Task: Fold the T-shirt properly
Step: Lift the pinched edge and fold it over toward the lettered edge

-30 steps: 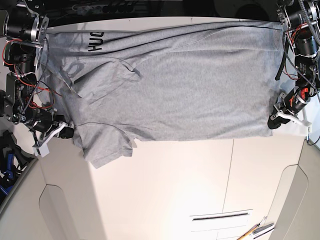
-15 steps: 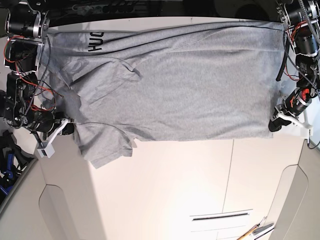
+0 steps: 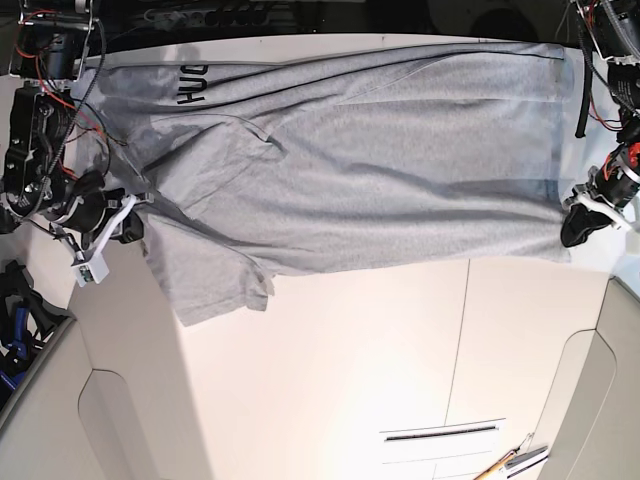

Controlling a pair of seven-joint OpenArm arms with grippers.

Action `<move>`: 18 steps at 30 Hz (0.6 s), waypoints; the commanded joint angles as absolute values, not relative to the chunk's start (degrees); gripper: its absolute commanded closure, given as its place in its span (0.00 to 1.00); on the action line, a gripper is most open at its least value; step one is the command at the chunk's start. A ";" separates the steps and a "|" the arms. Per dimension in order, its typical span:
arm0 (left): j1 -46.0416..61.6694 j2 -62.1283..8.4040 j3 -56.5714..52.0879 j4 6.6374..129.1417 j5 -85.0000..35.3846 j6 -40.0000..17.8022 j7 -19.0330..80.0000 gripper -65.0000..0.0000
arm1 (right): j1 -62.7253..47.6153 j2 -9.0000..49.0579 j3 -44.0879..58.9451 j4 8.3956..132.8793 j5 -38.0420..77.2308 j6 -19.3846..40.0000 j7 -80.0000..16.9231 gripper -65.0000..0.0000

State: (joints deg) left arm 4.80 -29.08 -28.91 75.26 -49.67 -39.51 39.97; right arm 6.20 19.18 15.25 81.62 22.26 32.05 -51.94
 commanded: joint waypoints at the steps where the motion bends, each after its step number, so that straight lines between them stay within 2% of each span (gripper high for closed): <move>1: 4.82 -30.48 -30.17 77.12 -51.37 -40.00 39.77 1.00 | 6.17 20.14 16.95 83.22 22.85 32.16 -51.03 1.00; 4: 6.85 -30.48 -32.53 79.33 -54.92 -40.00 43.44 1.00 | 4.05 20.14 21.34 84.60 23.94 32.18 -51.05 1.00; 10: 10.70 -30.48 -36.29 81.34 -66.50 -40.00 57.95 1.00 | 0.71 20.14 29.71 86.83 30.57 32.18 -56.16 1.00; 18: 16.01 -30.48 -41.98 81.54 -69.93 -40.00 59.57 1.00 | -2.59 20.14 35.64 88.09 34.41 32.34 -59.77 1.00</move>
State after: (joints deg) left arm 16.25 -29.04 -41.21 80.55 -69.01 -39.64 60.97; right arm -3.22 18.87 34.94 87.00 34.57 32.23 -60.77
